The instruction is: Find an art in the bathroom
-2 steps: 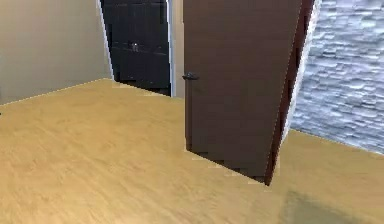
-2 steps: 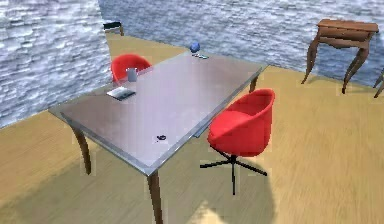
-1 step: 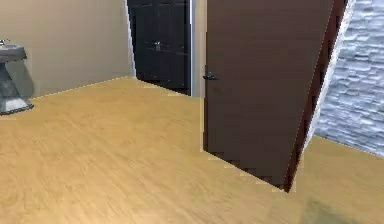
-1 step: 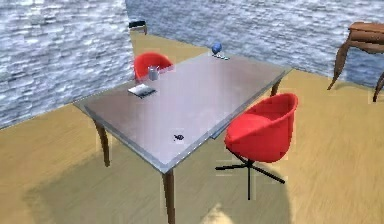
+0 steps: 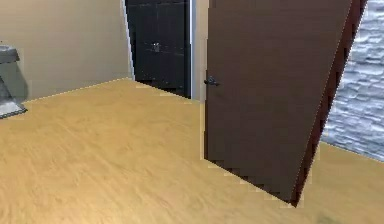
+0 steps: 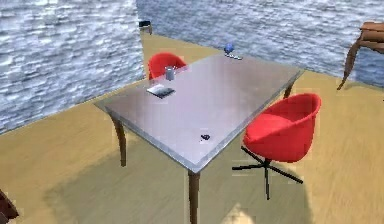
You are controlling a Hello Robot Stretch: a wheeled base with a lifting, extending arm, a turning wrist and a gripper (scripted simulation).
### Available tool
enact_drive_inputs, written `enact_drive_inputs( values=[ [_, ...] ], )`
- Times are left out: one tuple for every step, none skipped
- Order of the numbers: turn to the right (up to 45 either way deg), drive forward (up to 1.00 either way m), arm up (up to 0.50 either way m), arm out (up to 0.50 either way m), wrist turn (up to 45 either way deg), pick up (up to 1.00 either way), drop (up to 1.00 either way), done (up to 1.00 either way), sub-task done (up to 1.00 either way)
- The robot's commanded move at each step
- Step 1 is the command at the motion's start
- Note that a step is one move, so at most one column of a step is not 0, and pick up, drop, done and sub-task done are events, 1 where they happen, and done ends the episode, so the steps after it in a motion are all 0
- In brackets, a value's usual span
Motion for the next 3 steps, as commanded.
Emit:
enact_drive_inputs(
  values=[
    [-21.0,0.0,0.0,0.0,0.0,0.0,0.0,0.0,0.0],
    [0.0,1.0,0.0,0.0,0.0,0.0,0.0,0.0,0.0],
    [-6.0,0.0,0.0,0.0,0.0,0.0,0.0,0.0,0.0]
  ],
)
